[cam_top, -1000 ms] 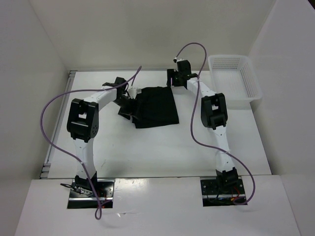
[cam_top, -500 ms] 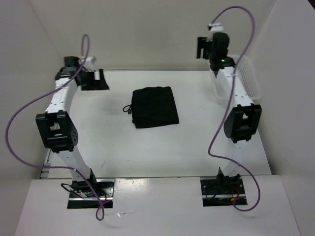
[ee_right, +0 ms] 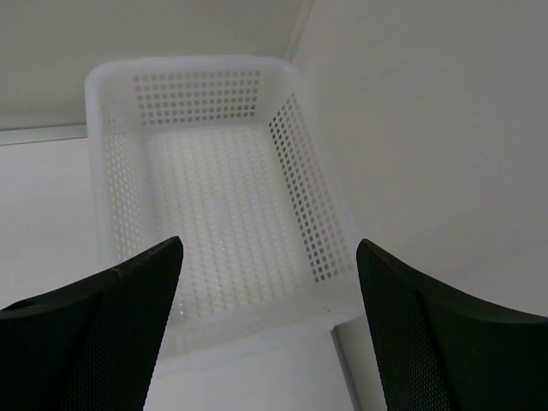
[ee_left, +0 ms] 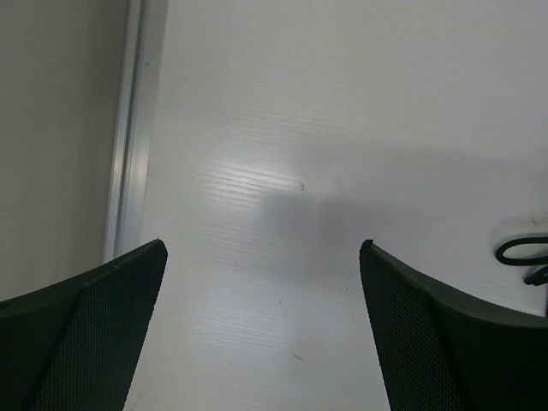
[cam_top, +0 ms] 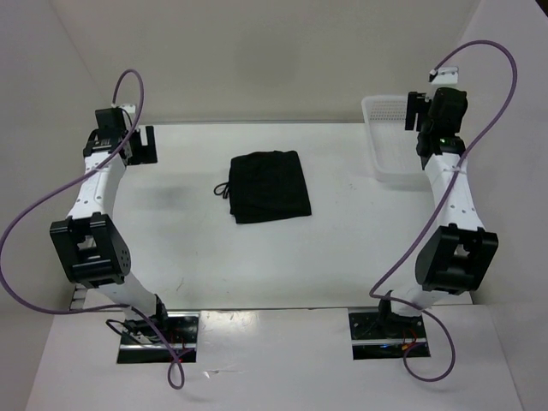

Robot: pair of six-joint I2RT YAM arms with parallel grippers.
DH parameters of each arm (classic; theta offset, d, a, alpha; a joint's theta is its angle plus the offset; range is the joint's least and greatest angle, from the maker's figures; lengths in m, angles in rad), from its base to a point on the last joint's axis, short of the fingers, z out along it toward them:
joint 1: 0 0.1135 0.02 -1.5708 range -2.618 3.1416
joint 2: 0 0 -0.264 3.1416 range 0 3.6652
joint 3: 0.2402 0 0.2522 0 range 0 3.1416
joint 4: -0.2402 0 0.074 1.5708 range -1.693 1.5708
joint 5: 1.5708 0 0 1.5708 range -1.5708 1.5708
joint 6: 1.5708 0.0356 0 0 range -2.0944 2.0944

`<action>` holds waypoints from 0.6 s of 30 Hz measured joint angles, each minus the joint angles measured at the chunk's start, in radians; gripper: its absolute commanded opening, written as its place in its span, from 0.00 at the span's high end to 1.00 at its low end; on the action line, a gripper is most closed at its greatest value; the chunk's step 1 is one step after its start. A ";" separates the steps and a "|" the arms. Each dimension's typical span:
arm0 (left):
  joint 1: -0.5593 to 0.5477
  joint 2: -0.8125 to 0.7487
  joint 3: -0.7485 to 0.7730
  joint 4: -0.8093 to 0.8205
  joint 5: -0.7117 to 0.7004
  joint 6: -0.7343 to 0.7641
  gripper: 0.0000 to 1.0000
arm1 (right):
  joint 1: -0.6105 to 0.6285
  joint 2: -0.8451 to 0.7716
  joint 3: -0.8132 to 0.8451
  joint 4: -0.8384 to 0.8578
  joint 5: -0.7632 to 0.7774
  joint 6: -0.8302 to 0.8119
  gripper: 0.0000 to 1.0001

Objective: Fold and stack the shorts
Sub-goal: Fold the shorts

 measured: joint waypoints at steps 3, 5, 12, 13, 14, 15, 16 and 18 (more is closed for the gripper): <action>0.004 -0.026 -0.029 0.011 -0.013 0.000 0.00 | -0.027 -0.068 -0.062 0.001 -0.011 0.000 0.13; 0.005 -0.031 -0.035 0.016 -0.011 0.000 0.00 | -0.041 -0.106 -0.086 0.003 -0.018 0.000 0.13; 0.005 -0.033 -0.052 0.041 0.018 0.000 0.00 | -0.051 -0.206 -0.158 0.017 -0.050 -0.002 0.11; 0.005 -0.034 -0.058 0.042 0.024 0.000 0.00 | -0.051 -0.214 -0.166 0.019 -0.053 -0.004 0.11; 0.005 -0.034 -0.064 0.042 0.031 0.000 0.00 | -0.051 -0.221 -0.176 0.019 -0.055 -0.004 0.11; 0.005 -0.034 -0.069 0.042 0.043 0.000 0.00 | -0.051 -0.227 -0.187 0.021 -0.058 -0.005 0.11; 0.005 -0.035 -0.072 0.042 0.053 0.000 0.00 | -0.051 -0.231 -0.197 0.021 -0.059 -0.006 0.11; 0.005 -0.037 -0.076 0.043 0.068 0.000 0.00 | -0.051 -0.237 -0.214 0.021 -0.062 -0.008 0.11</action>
